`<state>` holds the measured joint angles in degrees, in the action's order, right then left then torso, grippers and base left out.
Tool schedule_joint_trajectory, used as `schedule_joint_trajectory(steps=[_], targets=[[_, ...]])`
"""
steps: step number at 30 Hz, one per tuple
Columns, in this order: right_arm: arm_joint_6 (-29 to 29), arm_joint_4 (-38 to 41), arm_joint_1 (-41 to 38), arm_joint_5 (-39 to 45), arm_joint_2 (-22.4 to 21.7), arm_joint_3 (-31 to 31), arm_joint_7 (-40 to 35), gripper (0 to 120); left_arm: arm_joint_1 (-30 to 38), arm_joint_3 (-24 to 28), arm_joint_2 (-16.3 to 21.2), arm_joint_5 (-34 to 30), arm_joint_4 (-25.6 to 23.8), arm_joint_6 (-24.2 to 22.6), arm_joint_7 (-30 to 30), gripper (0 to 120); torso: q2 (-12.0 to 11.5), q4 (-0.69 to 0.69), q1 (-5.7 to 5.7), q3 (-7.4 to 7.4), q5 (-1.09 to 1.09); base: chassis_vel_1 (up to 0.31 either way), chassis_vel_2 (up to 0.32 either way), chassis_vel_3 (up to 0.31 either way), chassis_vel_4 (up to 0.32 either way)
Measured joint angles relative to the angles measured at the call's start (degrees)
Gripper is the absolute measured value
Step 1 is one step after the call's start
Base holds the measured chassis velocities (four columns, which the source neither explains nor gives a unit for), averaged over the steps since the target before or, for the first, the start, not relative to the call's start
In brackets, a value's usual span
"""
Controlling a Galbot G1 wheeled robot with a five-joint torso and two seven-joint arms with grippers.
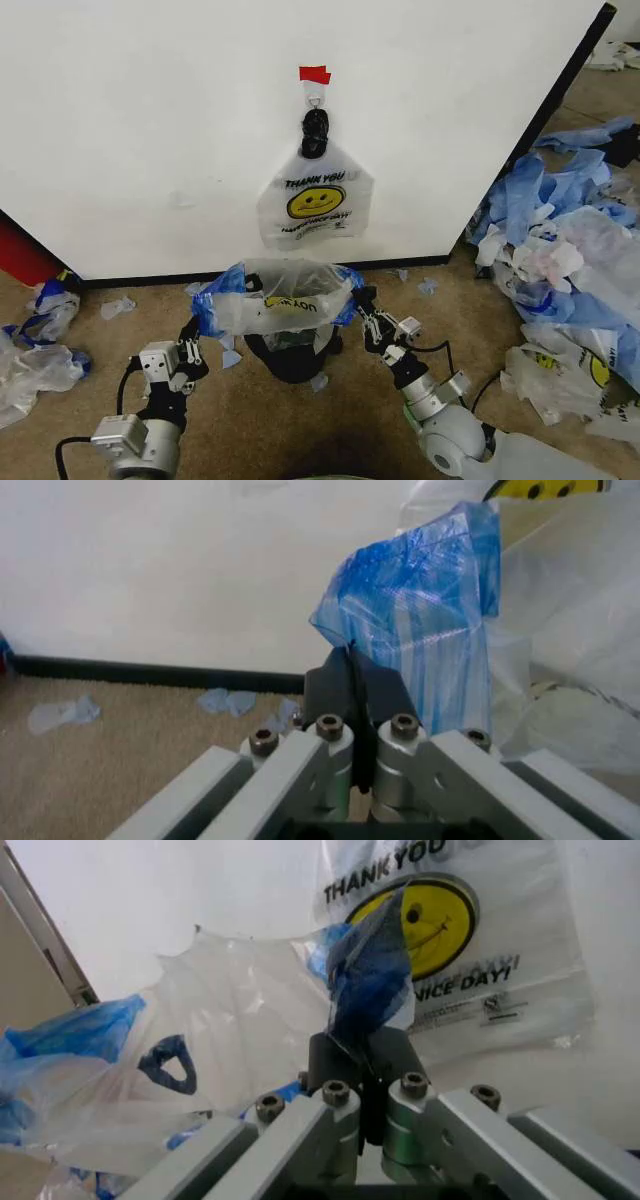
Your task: Pick up the garbage bag from the wall and place it over the trash bin.
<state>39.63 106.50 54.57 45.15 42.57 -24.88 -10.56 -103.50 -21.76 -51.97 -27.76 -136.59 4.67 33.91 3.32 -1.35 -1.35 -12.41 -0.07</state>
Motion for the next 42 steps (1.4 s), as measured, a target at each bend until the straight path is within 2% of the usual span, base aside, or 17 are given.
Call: schedule_joint_trajectory(steps=[10,17,24,35,42], targets=[[0.9,1.1,4.0,-1.0,-1.6,2.2,0.2,0,-4.5,1.3,-3.4,5.3,0.0,1.8,0.1,0,0.0,0.0,0.0,0.0,0.01,0.0,0.0,0.0,0.0],[1.8,0.3,8.3,-2.2,-1.9,3.8,0.8,0,-5.4,3.8,-6.1,7.9,2.4,2.5,0.2,0,0.0,-0.01,0.0,0.0,0.0,0.0,0.0,0.0,0.0],[2.5,-1.4,9.1,-2.3,-1.9,4.1,1.0,0,-5.7,6.1,-7.5,9.9,5.5,3.5,0.5,0,0.0,0.0,0.0,0.0,0.0,0.0,0.0,0.0,0.0],[3.4,-1.4,12.7,-3.2,-2.4,5.7,1.5,0,-9.3,8.3,-9.9,14.0,7.0,5.4,0.9,0,0.0,0.0,0.0,0.0,0.01,0.0,0.0,0.0,0.0],[3.9,-2.9,14.4,-3.7,-1.7,6.2,1.9,0,-9.1,9.5,-10.7,14.9,9.1,6.0,1.2,0,0.0,0.0,0.0,0.0,0.0,0.0,0.0,0.0,0.0]])
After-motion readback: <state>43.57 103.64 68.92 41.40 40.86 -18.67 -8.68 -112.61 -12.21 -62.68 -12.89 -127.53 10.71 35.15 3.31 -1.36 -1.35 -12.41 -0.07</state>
